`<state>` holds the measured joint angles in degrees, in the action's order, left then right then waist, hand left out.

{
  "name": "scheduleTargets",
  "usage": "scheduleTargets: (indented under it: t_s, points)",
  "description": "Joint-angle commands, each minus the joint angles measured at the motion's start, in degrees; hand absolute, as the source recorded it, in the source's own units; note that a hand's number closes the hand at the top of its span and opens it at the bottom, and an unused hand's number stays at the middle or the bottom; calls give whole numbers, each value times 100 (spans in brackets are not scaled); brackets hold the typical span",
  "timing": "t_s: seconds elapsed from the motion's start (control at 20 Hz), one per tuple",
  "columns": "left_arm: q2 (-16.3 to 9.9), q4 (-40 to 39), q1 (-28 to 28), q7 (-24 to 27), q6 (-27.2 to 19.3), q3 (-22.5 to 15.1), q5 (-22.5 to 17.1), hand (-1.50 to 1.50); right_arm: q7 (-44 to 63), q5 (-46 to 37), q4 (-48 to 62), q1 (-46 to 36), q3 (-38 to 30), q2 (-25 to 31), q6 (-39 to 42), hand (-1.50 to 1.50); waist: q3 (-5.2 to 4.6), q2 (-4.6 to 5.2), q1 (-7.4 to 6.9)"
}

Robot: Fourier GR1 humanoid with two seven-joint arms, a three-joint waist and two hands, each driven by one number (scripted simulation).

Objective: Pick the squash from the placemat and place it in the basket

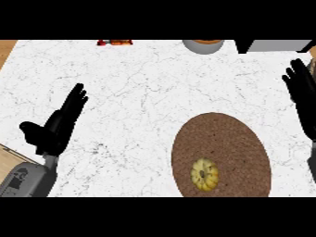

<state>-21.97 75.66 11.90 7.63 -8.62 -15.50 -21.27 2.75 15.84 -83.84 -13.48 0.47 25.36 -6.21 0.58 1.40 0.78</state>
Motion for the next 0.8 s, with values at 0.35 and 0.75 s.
scheduleTargets:
  t_s: [0.35,0.75]
  points:
    - [-911,280,736,38,-20,-8,904,0,481,-1244,28,-76,3053,-2002,-126,150,-47,-69,-682]
    - [-952,253,581,-95,-155,-41,1071,0,1193,-4495,961,-682,4961,-2521,-2570,-150,-101,-242,-333]
